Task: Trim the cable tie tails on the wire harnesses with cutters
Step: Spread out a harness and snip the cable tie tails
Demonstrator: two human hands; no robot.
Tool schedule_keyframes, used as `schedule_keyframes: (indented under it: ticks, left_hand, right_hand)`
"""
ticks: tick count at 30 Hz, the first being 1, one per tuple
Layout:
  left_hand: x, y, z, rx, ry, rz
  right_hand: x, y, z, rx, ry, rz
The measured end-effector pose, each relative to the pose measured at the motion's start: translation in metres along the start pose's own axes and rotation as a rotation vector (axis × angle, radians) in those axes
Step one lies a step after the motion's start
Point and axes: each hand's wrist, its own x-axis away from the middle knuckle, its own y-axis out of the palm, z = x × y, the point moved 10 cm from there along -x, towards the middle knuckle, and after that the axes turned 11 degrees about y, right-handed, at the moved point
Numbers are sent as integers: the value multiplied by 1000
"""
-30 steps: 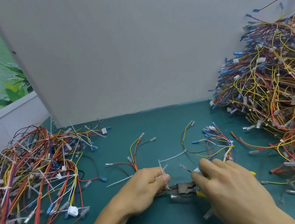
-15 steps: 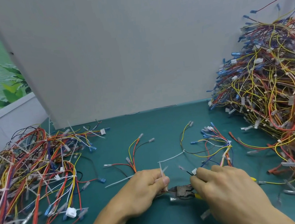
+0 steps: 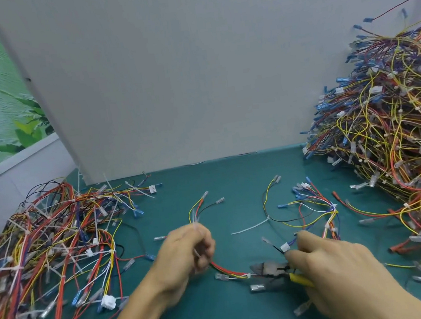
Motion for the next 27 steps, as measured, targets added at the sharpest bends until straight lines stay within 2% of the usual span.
schedule_keyframes:
  ticks: [1,3,5,7,10,12,15,18,21,24,27]
  left_hand:
    - [-1,-11,2,73,-5,79]
    - [-2,-31,4,136,-30,187]
    - [-1,-51,3,30,-67,240]
    - [-1,-71,4,-222,-83,257]
    - [-4,-82,21,-815,-12,165]
    - [-1,-75,16,-1049,-90,38]
    - [3,-67,3,-1148,-195,-54]
    - [2,-65,5,-1234,-180,-42]
    - [1,-58,6,-1210,-153,-113]
    - [5,-41,13,-936,-99,-193]
    - [6,-27,24,-690,-33,-195]
  right_hand:
    - [-2,-3,4,-47,26,21]
    - [-2,2,13,-154,88,-45]
    - [-3,6,18,-270,113,-96]
    - [-4,7,15,-363,115,-156]
    - [-6,5,1,-434,75,-167]
    - [-10,3,-8,-435,68,-146]
    - [-18,2,-26,-411,55,-132]
    - [-28,0,-41,-438,72,-122]
    - [-42,1,-46,-481,132,-114]
    - [-54,7,-51,-561,158,-157]
    - [-56,21,-59,-684,159,-252]
